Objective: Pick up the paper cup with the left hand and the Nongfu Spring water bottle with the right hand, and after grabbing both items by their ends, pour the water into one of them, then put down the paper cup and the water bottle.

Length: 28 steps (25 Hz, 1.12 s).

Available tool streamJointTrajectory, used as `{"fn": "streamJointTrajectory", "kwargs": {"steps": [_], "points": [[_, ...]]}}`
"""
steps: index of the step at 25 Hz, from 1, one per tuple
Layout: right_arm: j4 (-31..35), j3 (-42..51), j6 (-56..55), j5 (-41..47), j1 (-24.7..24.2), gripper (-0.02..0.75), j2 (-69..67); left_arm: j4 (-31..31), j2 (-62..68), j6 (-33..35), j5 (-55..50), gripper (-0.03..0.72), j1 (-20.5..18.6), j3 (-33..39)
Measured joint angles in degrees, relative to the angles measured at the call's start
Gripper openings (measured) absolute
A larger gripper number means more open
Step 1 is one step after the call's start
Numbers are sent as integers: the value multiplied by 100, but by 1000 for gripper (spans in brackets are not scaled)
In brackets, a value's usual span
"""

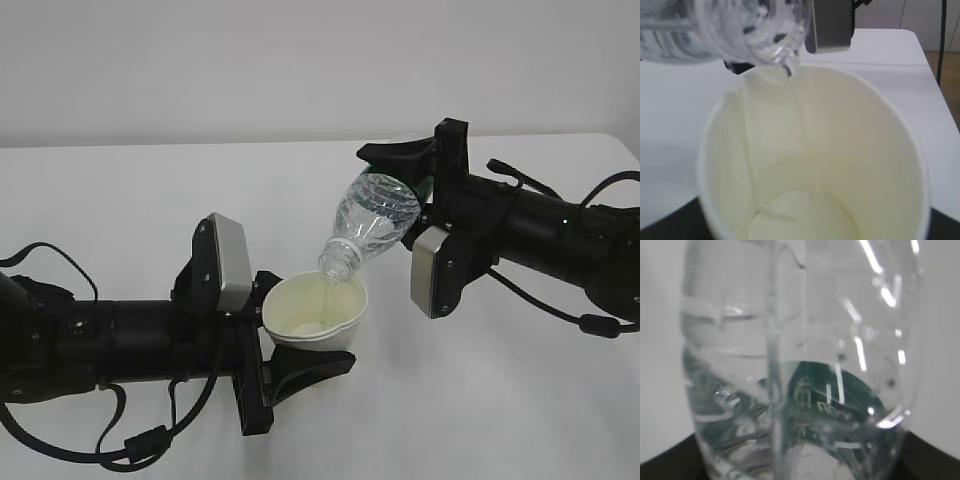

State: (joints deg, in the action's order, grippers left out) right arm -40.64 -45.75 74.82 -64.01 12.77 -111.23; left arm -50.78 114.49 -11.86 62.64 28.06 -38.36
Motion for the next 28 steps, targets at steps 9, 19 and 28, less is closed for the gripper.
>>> {"fn": "streamJointTrajectory", "kwargs": {"steps": [9, 19, 28], "points": [[0, 0, 8, 0, 0, 472, 0, 0, 0, 0, -9, 448, 0, 0], [0, 0, 21, 0, 0, 472, 0, 0, 0, 0, -9, 448, 0, 0], [0, 0, 35, -10, 0, 471, 0, 0, 0, 0, -9, 448, 0, 0]]}}
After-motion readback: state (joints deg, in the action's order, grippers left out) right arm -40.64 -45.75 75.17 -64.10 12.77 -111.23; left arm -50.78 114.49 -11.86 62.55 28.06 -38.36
